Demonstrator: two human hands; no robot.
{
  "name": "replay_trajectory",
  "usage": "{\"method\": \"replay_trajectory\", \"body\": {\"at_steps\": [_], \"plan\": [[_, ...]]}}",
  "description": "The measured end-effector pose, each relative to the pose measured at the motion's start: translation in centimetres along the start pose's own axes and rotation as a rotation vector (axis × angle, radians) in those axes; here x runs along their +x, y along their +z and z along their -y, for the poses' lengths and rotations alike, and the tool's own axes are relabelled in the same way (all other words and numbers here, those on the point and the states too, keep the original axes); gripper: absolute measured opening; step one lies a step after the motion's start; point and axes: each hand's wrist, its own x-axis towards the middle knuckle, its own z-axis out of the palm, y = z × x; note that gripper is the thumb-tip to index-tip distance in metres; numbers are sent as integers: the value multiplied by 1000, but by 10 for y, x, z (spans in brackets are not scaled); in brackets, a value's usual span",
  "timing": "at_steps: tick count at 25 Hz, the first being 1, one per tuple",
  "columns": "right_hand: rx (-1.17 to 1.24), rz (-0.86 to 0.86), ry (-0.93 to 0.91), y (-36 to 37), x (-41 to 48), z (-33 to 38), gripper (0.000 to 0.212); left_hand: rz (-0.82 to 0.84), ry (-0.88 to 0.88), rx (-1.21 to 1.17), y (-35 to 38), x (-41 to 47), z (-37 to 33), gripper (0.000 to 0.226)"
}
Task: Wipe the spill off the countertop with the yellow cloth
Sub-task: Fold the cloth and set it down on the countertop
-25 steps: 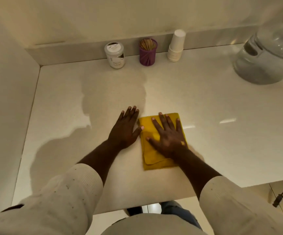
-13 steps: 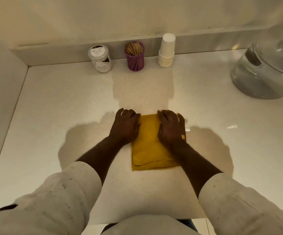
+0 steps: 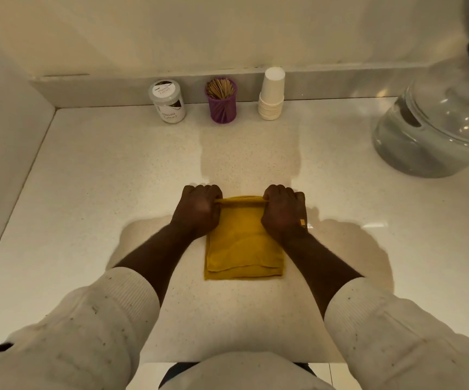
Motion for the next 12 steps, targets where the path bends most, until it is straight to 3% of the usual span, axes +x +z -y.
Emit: {"method": "replay_trajectory", "body": {"at_steps": [6, 12], "plan": [[-35, -157, 3, -24, -30, 8, 34, 43, 12, -50, -21, -13, -7, 28], [-8, -334, 56, -54, -78, 33, 39, -21, 94, -89, -50, -38, -23, 32]]}}
